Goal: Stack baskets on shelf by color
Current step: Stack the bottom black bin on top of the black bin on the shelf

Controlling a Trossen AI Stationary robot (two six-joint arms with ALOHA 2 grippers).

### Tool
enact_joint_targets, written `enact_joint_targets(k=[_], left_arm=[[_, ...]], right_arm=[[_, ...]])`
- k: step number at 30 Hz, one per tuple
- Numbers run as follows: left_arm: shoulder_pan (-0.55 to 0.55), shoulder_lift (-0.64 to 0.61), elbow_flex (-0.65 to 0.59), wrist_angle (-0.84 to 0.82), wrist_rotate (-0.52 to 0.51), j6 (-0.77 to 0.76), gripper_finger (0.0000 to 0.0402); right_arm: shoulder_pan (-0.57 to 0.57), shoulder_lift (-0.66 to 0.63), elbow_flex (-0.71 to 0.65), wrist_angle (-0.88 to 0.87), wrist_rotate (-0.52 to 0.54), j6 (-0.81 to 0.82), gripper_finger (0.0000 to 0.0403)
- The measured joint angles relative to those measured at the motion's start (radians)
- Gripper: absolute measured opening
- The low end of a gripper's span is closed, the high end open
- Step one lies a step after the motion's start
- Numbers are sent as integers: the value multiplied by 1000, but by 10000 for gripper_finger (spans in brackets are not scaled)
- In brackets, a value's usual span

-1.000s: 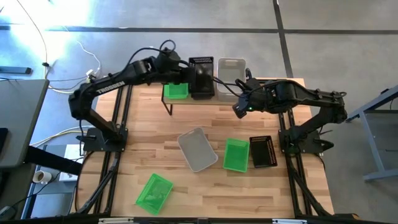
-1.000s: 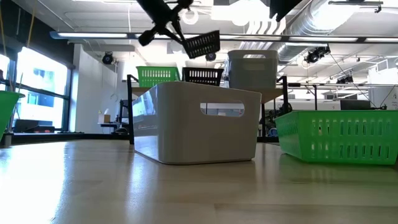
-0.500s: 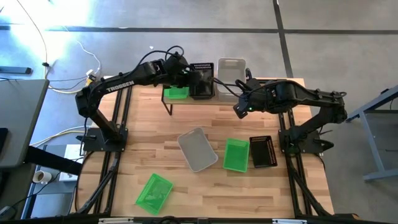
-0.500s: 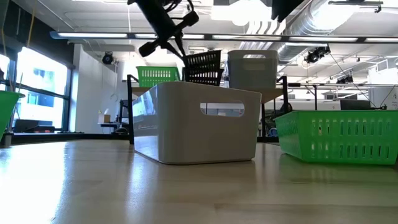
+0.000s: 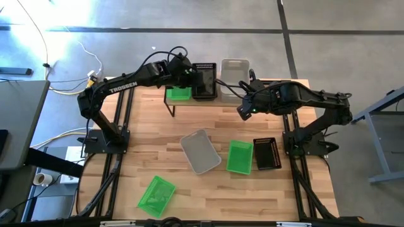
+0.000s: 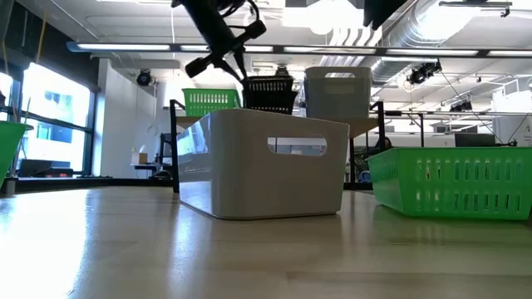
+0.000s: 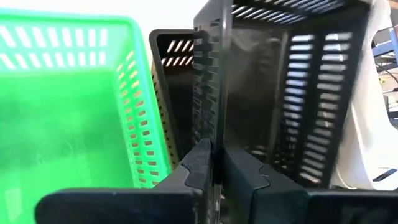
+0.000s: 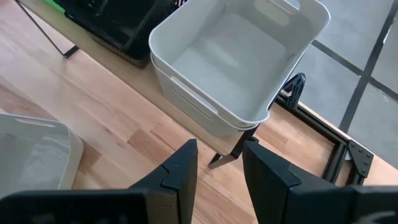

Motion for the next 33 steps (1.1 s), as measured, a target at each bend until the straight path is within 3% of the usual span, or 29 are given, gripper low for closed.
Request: enact_joint_targets(k=[14, 33], left_arm=[[13, -1, 0, 68, 16, 0, 55], [26, -26, 0, 62, 34, 55, 56]], right_arm=[[0, 0, 0, -31, -13, 0, 112], [0, 0, 0, -61, -12, 0, 112]])
